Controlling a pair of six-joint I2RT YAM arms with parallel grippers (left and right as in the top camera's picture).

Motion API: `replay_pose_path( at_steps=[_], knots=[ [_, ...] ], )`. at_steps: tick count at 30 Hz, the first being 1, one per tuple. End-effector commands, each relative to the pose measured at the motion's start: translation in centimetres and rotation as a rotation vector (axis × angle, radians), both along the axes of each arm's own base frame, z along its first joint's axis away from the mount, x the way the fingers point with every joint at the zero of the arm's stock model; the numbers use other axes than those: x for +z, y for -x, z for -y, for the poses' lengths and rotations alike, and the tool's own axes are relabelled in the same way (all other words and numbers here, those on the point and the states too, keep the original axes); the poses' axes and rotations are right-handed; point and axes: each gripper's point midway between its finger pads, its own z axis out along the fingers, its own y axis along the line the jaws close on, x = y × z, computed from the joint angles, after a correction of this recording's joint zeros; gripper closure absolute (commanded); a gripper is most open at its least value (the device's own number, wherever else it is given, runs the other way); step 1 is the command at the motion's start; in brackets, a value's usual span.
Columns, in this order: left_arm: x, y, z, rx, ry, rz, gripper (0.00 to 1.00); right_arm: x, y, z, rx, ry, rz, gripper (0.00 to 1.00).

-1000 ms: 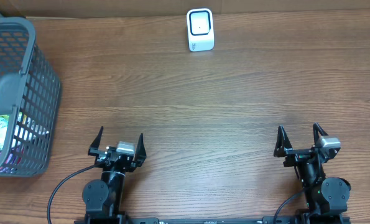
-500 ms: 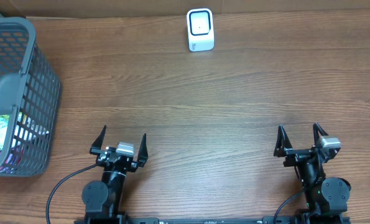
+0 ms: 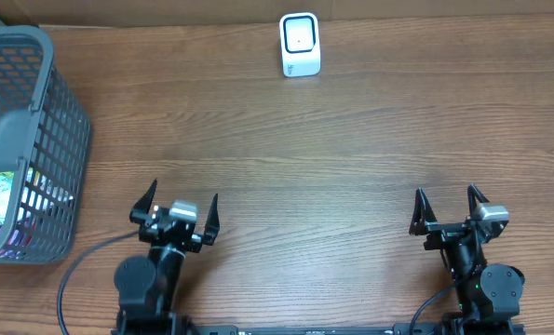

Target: Scan the item barcode

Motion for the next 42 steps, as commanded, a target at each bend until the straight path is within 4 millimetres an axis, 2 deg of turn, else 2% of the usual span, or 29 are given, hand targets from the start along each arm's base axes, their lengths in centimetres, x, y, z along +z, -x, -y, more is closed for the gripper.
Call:
replay_pose_path(
  at_steps=[1,6,11,16,28,35,42],
  knots=[
    [1.9,-0.8,0.4,-0.023,0.021,-0.022,0.00,2.1,0.3,-0.3,0.015,-0.002,0.050,0.00],
    [3.4,-2.8,0.4,-0.027,0.018,-0.080,0.00,2.4,0.5,-0.4,0.020,-0.002,0.043,0.00],
    [5.3,-4.6,1.5,-0.093,0.033,-0.111,0.00,2.8,0.6,-0.4,0.023,-0.002,0.043,0.00],
    [8.2,-5.7,2.2,-0.134,0.047,-0.104,0.00,3.4,1.0,-0.6,0.034,-0.002,0.029,0.00],
    [15.5,-4.8,2.3,-0.142,0.048,-0.103,0.00,5.3,1.6,-1.2,0.072,-0.002,-0.023,0.00],
    [17.3,-4.4,2.3,-0.144,0.022,-0.167,0.00,8.6,0.2,-2.6,0.154,-0.009,-0.107,0.00],
    [18.8,-3.8,2.3,-0.163,-0.036,-0.258,0.00,12.1,-2.5,-3.5,0.200,-0.023,-0.332,0.00]
  ],
)
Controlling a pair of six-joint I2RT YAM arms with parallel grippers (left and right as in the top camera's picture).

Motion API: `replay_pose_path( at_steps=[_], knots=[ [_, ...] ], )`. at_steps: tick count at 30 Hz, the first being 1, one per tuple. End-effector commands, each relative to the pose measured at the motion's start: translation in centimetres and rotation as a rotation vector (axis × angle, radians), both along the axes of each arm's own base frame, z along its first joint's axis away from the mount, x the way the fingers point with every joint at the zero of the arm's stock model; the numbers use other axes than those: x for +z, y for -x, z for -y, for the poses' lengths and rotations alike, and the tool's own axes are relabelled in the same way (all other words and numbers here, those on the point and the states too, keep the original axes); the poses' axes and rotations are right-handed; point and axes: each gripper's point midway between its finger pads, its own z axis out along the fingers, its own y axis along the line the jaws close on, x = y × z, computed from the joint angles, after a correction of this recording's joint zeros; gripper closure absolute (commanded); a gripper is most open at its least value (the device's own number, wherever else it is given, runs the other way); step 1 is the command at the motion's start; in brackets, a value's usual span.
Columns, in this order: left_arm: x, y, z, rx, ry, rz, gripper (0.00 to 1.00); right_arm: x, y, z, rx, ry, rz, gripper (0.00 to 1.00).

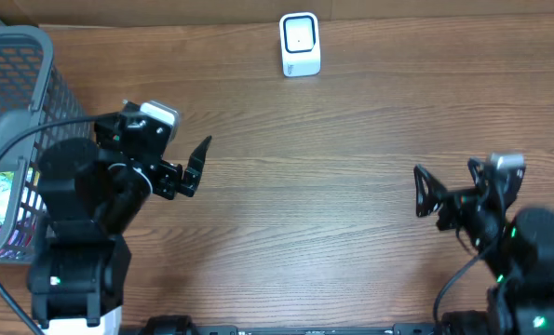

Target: Scan the item barcode

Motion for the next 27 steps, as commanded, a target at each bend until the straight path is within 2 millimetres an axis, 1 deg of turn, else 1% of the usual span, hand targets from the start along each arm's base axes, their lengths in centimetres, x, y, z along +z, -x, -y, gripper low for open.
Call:
replay_pose_path(
  at_steps=[1,3,6,8,10,14,16,18,20,22,23,24,25,27],
  knots=[
    [2.1,0.4,0.2,-0.032,-0.037,0.020,0.01,3.0,-1.1,-0.7,0.035,-0.006,-0.047,0.00],
    [2.4,0.5,0.4,-0.040,-0.024,0.013,0.00,3.5,-1.7,-0.7,0.034,-0.004,-0.125,0.00],
    [2.7,1.1,2.2,-0.128,0.046,0.008,0.01,4.0,-2.6,-0.7,0.037,0.003,-0.197,0.00],
    [2.5,1.7,3.3,-0.182,0.108,-0.022,0.01,3.9,-3.1,-1.0,0.051,-0.007,-0.235,0.00],
    [2.4,2.2,4.1,-0.217,0.143,-0.045,0.01,3.5,-3.5,-1.4,0.069,-0.021,-0.261,0.00],
    [2.4,2.4,4.4,-0.239,0.155,-0.048,0.00,3.1,-3.7,-2.6,0.130,-0.054,-0.280,0.00],
    [2.9,1.8,4.3,-0.217,0.184,-0.035,0.00,3.1,-3.7,-2.8,0.142,-0.060,-0.282,0.00],
    [3.6,0.2,2.6,-0.079,0.237,-0.023,0.00,3.1,-3.7,-2.7,0.141,-0.060,-0.283,0.00],
    [4.4,-1.5,0.1,0.100,0.268,0.001,0.00,3.0,-3.7,-2.8,0.142,-0.061,-0.283,0.00],
    [5.3,-2.6,-1.9,0.231,0.274,0.015,0.00,3.0,-3.7,-2.7,0.141,-0.060,-0.284,0.00],
    [5.9,-3.2,-3.4,0.324,0.280,0.018,0.00,3.0,-3.7,-2.8,0.142,-0.060,-0.284,0.00],
    [6.4,-3.6,-4.7,0.406,0.281,0.017,0.00,3.0,-3.8,-2.8,0.142,-0.060,-0.284,0.00],
    [6.9,-4.0,-6.4,0.513,0.277,0.011,0.00,3.0,-3.8,-2.8,0.142,-0.060,-0.284,0.00],
    [7.7,-4.2,-9.1,0.686,0.264,-0.005,0.00,3.0,-3.8,-2.8,0.142,-0.061,-0.286,0.00]
  ],
)
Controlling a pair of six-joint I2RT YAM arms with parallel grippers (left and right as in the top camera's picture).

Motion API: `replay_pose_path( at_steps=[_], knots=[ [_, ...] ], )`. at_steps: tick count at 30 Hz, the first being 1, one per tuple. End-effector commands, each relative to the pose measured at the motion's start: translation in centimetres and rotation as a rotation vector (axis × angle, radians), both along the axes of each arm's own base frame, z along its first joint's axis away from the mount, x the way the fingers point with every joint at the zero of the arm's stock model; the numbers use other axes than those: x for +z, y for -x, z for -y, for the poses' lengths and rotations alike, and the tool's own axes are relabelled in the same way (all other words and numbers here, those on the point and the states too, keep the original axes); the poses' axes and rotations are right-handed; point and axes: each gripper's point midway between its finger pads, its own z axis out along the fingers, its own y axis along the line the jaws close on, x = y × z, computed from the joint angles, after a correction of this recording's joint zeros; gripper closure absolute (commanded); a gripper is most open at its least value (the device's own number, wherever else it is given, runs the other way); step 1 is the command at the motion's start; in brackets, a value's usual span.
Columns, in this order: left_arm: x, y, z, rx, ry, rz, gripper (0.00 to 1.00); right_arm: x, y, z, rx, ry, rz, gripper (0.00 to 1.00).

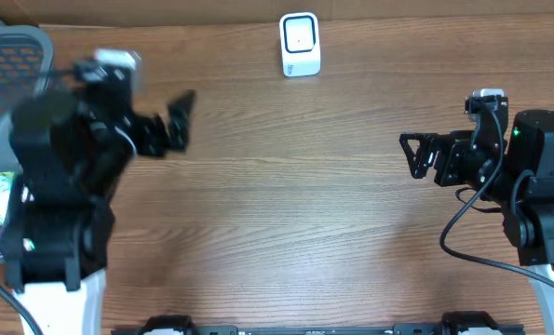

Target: Scan the item barcode

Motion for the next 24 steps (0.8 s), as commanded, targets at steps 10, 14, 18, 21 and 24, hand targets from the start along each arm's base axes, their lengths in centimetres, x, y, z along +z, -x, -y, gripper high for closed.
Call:
replay_pose_path(
  at_steps=[10,14,18,21,24],
  knots=[
    [-0.1,2.8,-17.9,1.078,0.220,-0.167,0.02,0.5,0.5,-0.3,0.014,-0.003,-0.006,0.00],
    [-2.5,5.4,-21.3,1.255,0.321,-0.228,0.07,0.0,0.4,-0.2,0.013,-0.001,-0.026,0.00],
    [-4.2,7.1,-23.7,1.359,0.357,-0.259,0.08,-0.8,0.1,-0.2,0.013,0.000,-0.060,0.00],
    [-5.9,7.6,-25.0,1.398,0.398,-0.284,0.08,-1.7,-0.2,-0.2,0.013,0.001,-0.093,0.00],
    [-8.2,7.8,-26.1,1.420,0.433,-0.320,0.09,-2.5,-0.5,-0.3,0.013,0.002,-0.124,0.00]
  ],
)
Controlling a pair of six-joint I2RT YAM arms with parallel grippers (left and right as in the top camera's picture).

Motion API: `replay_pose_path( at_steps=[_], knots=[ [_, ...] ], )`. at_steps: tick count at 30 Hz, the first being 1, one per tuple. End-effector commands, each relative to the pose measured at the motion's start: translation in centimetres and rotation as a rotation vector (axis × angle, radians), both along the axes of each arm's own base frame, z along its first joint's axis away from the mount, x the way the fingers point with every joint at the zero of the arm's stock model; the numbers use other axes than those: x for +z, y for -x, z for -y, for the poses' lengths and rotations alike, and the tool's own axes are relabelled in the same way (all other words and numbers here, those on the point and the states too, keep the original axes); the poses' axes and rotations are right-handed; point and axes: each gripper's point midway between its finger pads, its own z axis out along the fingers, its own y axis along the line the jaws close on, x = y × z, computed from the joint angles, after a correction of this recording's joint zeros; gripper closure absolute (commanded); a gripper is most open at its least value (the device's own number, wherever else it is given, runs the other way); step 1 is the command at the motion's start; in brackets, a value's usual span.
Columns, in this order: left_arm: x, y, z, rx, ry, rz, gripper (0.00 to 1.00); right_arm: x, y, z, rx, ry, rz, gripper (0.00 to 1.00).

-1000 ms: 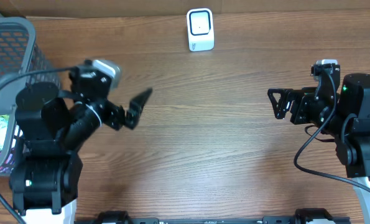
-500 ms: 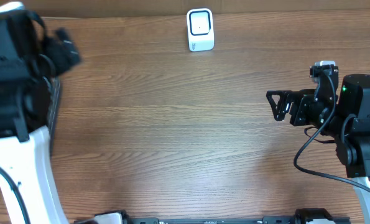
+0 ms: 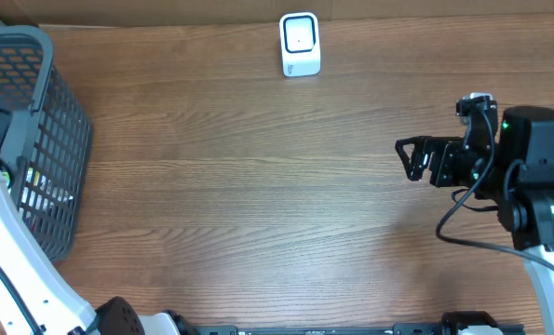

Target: Scan the item barcode

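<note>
The white barcode scanner (image 3: 300, 44) stands at the far middle of the wooden table. A grey mesh basket (image 3: 58, 112) sits at the left edge, and packaged items (image 3: 36, 191) show faintly through its wall. My right gripper (image 3: 408, 160) hovers open over the right half of the table, pointing left, with nothing between its fingers. Of my left arm only a white link (image 3: 16, 265) and a dark part at the left edge show. Its gripper is out of the frame beside or over the basket.
A cardboard-coloured wall runs along the table's far edge. The right arm's black body (image 3: 528, 158) and cable (image 3: 463, 219) hang over the right side. The arm bases sit at the near edge.
My left gripper was open above the table just right of the basket; now it has left the frame toward the basket. The right gripper has barely shifted and stays open.
Both grippers first rested open at the near edge. Then both were raised, the left one angled toward the basket. Later the left was higher and nearer the basket and the right stood over the right half. Now the left is out of frame.
</note>
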Motion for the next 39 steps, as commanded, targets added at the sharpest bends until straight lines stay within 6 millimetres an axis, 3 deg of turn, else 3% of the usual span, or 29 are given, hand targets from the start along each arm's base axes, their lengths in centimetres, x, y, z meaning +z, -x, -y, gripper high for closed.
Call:
replay_pose_path(
  at_steps=[1,16,24,28,32,39],
  knots=[
    [-2.8,0.3,-0.9,0.053,0.068,0.002,0.10,0.4,-0.6,-0.2,0.011,-0.002,0.005,0.00],
    [-13.1,-0.3,-3.5,0.105,0.142,-0.102,0.15,-0.8,-1.0,-0.3,0.015,0.000,-0.034,0.00],
    [-16.6,0.0,-5.4,0.148,0.175,-0.147,0.17,-0.8,-1.0,-0.3,0.015,0.000,-0.035,0.00],
    [-16.2,-0.6,-5.4,0.124,0.176,-0.120,0.21,-0.8,-1.0,-0.3,0.015,0.000,-0.034,0.00],
    [-14.2,-1.8,-5.0,0.024,0.174,-0.089,0.22,-0.7,-1.1,-0.3,0.015,0.000,-0.031,0.00],
    [-7.8,-2.9,-3.8,-0.051,0.147,0.050,0.20,-0.7,-1.0,-0.3,0.015,0.000,-0.034,0.00]
  ],
)
